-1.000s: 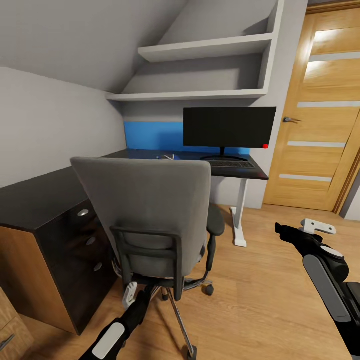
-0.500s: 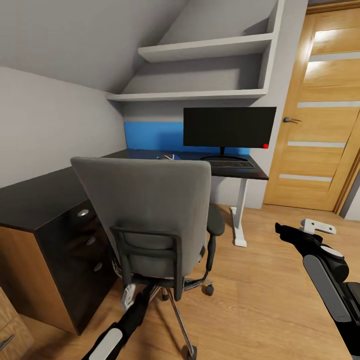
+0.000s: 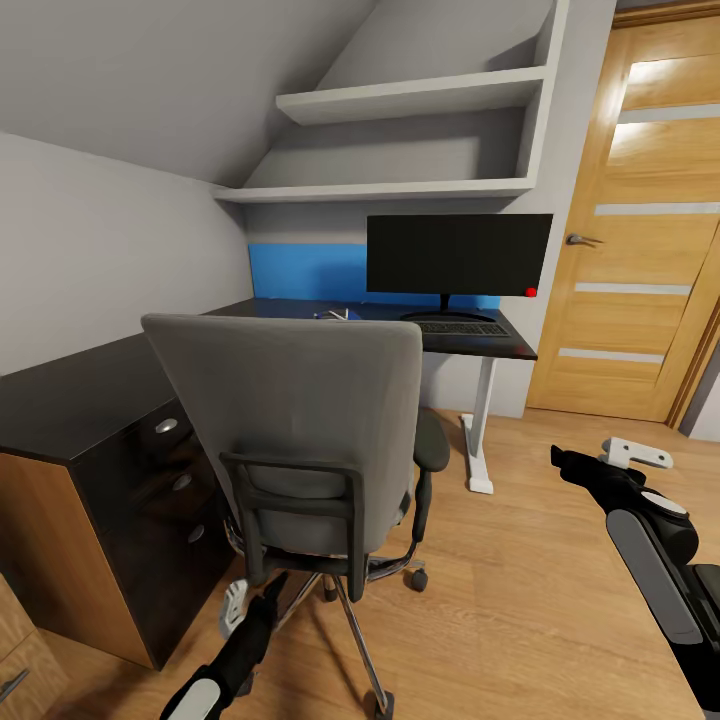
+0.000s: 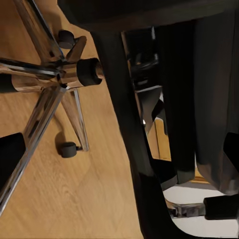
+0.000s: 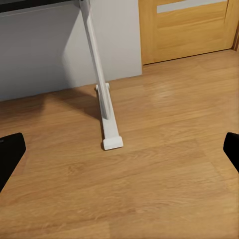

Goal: In the bedroom, organize the workspace by keeping the computer under the desk, ensuring the monitor is on the desk, placing the keyboard on the desk next to the monitor, placing the mouse on the desk next to the keyboard, moving the folder from the swivel chair onto the desk next to the mouse, stacking the notebook on top of the folder with the pen on top of the notebook, and positioning the swivel chair next to the desk.

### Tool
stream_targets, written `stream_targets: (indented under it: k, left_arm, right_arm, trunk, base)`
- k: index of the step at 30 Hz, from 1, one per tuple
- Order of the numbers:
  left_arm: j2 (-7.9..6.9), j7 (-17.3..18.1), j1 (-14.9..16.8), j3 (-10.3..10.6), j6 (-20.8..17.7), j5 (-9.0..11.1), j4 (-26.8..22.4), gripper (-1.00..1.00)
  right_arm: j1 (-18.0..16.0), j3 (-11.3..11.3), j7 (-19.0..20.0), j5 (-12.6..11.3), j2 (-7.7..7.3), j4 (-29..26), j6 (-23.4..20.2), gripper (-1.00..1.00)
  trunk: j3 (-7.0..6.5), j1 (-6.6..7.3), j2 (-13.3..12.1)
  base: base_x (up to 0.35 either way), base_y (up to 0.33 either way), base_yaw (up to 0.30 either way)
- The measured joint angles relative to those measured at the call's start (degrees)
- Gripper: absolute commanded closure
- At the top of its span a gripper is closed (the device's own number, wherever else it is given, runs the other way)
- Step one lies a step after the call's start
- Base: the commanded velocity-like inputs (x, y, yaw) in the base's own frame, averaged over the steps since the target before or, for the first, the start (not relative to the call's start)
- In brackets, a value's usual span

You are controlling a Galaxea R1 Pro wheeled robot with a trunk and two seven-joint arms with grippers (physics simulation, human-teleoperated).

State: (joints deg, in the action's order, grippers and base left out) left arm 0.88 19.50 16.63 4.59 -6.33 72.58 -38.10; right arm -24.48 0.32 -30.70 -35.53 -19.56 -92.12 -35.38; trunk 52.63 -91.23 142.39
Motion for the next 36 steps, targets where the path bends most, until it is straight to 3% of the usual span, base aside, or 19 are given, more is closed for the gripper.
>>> stream_targets:
  k: [11, 36]
  left_arm:
    - [-0.69, 0.3, -0.4, -2.2, -0.1, 0.0, -0.4, -1.00]
    - [-0.48, -0.5, -0.4, -1.8, -0.4, -0.6, -0.5, -1.00]
  right_arm:
    - [0.0, 0.0, 0.0, 0.0, -0.04, 0.0, 0.0, -1.00]
    - [0.0, 0.0, 0.0, 0.0, -0.20, 0.0, 0.0, -1.00]
  trunk:
    - [0.00, 0.02, 0.0]
    - [0.00, 0.03, 0.0]
  base:
    - [0.052, 0.022, 0.000]
    - [0.112, 0.017, 0.000]
